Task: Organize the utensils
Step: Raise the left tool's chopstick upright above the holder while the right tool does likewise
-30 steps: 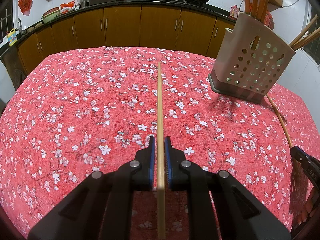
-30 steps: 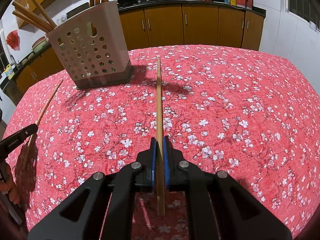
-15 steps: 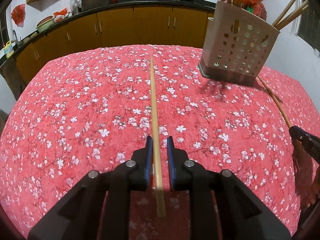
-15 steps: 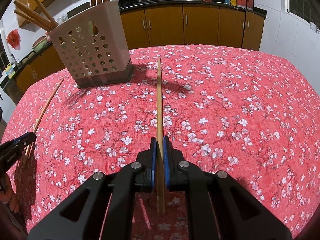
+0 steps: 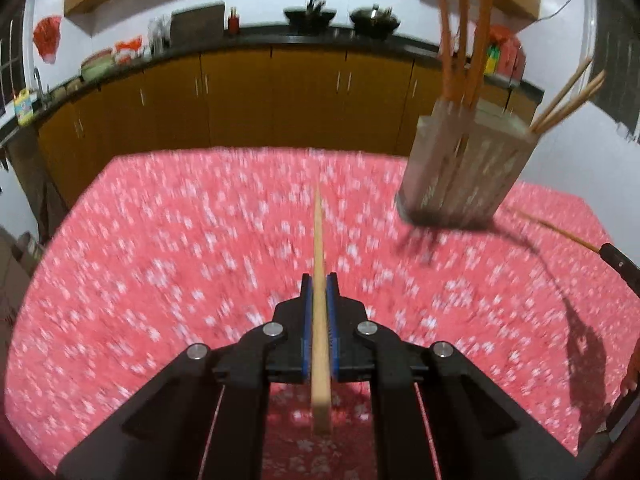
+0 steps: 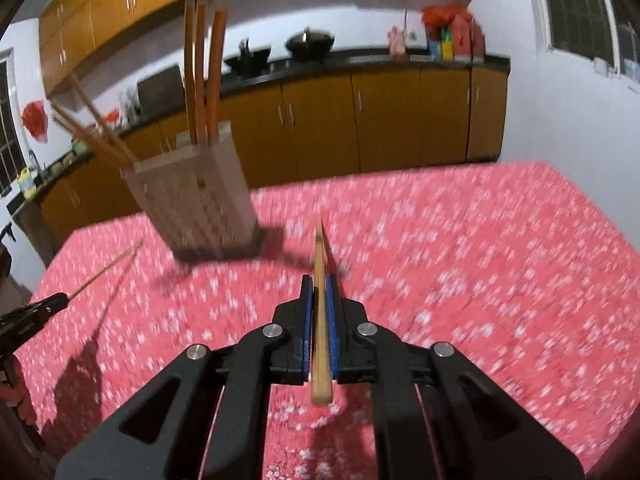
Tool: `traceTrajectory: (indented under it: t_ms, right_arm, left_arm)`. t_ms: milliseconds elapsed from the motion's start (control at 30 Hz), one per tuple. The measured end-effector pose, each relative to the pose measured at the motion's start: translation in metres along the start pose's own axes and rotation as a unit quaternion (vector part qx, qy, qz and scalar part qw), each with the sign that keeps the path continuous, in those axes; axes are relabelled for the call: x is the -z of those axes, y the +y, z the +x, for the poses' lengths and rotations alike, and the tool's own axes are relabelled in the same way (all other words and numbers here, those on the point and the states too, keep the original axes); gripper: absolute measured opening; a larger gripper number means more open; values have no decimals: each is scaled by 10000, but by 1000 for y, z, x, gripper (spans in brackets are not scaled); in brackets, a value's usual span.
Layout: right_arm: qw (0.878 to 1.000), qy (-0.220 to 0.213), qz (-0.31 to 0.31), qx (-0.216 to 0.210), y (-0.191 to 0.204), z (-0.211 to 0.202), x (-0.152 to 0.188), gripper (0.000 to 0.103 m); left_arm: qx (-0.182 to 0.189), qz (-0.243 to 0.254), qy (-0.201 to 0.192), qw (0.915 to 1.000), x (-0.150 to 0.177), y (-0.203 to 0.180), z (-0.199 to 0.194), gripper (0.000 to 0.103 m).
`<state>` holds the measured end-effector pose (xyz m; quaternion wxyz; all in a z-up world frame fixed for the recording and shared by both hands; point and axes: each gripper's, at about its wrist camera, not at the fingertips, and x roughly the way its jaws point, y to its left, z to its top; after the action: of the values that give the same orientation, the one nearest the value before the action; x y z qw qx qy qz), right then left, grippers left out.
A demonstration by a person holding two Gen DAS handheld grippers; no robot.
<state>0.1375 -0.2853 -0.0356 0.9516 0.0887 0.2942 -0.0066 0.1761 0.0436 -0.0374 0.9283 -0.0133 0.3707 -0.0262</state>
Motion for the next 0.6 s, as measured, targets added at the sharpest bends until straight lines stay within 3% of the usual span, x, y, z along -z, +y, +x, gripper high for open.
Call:
traceTrajectory:
  t_ms: [300,600]
  right_arm:
    - [9976,-694,0,-38,1,-33,-33,7]
    - [9960,-866,-22,-236,8,-45,-49,7]
  left_arm:
    - [205,-41,-1048,9943,-43,-1,-62,8]
    - [490,-23,-1302,9903,-64,-6,-81,8]
